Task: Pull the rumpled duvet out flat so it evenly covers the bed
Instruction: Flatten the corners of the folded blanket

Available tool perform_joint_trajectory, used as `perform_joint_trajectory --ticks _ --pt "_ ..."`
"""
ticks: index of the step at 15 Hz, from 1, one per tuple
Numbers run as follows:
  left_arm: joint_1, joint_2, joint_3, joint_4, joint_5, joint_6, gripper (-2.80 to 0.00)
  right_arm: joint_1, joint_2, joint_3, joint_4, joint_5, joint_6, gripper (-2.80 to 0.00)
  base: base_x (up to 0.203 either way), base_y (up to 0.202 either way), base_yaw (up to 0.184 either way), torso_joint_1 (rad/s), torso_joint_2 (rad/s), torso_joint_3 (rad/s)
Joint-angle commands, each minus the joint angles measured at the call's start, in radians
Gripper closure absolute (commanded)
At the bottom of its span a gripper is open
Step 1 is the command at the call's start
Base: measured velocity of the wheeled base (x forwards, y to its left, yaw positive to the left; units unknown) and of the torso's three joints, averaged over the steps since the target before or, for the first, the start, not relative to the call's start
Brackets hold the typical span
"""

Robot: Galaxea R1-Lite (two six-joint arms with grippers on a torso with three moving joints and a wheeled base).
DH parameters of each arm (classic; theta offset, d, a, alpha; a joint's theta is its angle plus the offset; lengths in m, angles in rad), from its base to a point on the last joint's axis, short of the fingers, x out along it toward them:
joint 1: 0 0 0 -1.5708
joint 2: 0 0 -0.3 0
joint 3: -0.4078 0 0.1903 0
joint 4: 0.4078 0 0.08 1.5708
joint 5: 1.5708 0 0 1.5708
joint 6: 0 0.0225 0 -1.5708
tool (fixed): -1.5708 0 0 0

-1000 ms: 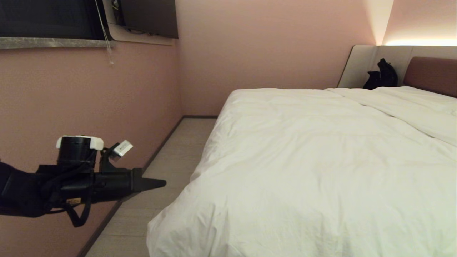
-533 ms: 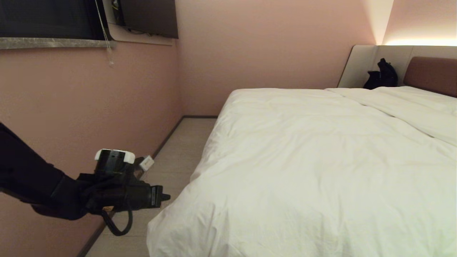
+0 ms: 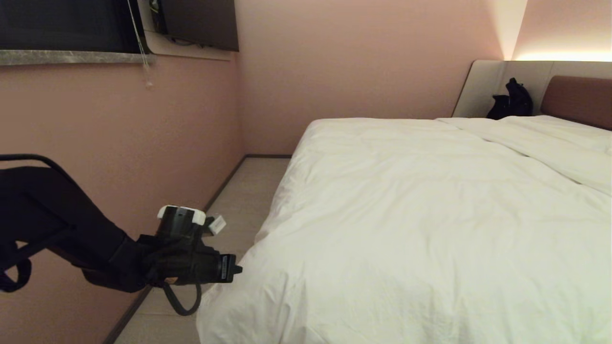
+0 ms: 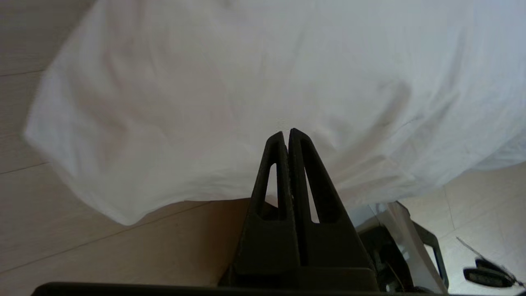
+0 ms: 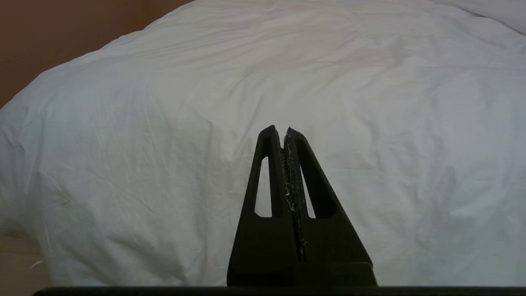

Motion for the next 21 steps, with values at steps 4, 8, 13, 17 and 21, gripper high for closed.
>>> perform_joint_trajectory --ticks 4,8,13,17,21 --pt "-0.024 0.038 -0.018 -0.002 0.006 0.002 -2.80 0.000 0.000 0.000 0.000 0.000 0.000 0.00 0.000 0.000 0.000 0.000 0.00 0.000" --pt "-0.017 0.037 0.003 -0.005 0.003 0.102 -2.80 0.000 0.000 0.000 0.000 0.000 0.000 0.00 0.000 0.000 0.000 0.000 0.00 0.000" --pt "0.020 0.092 0.021 -0.100 -0.005 0.331 -2.80 0.000 0.000 0.000 0.000 0.000 0.000 0.00 0.000 0.000 0.000 0.000 0.00 0.000" --pt "0.013 0.139 -0.008 -0.102 -0.017 0.355 -2.80 0.000 0.000 0.000 0.000 0.000 0.000 0.00 0.000 0.000 0.000 0.000 0.00 0.000" --pt "0.010 0.172 -0.033 -0.097 -0.036 0.351 -2.80 0.000 0.000 0.000 0.000 0.000 0.000 0.00 0.000 0.000 0.000 0.000 0.00 0.000"
